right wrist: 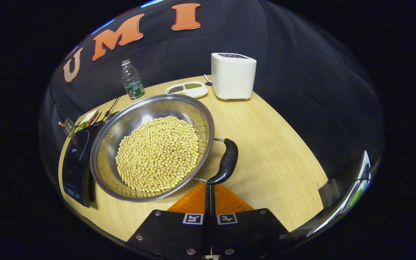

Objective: First push the handle of the pot to place it horizontally, then grasp the pot with both hands and set it on the induction cooktop.

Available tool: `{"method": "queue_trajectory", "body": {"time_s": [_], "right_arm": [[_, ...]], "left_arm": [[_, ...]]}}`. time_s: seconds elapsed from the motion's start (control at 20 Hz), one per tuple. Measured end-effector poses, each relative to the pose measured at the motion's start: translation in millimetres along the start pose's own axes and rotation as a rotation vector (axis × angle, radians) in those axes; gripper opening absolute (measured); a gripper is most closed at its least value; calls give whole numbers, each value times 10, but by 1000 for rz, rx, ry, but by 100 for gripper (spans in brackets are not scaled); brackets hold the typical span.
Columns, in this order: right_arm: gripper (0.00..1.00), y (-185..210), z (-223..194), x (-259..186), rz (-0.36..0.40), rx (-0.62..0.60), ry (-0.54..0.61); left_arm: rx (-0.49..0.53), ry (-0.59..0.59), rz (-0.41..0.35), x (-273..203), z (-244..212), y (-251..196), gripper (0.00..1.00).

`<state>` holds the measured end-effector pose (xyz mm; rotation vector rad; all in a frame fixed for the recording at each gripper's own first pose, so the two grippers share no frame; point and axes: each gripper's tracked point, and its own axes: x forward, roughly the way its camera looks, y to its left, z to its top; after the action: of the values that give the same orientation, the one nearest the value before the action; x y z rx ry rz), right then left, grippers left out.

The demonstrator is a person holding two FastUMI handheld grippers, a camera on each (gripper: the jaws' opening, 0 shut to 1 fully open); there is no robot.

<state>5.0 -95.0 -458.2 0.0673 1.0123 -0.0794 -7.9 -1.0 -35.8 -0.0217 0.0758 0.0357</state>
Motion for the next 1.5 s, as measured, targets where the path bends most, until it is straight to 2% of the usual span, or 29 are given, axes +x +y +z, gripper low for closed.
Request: {"method": "queue_trajectory", "body": {"time_s": [1.05, 1.5], "right_arm": [[0, -75, 518, 437, -4, 78, 23], [0, -173, 687, 658, -67, 30, 14]], "left_arm": [[-3, 23, 5, -9, -63, -176, 97], [1, 70, -36, 86, -263, -486, 96]]}}
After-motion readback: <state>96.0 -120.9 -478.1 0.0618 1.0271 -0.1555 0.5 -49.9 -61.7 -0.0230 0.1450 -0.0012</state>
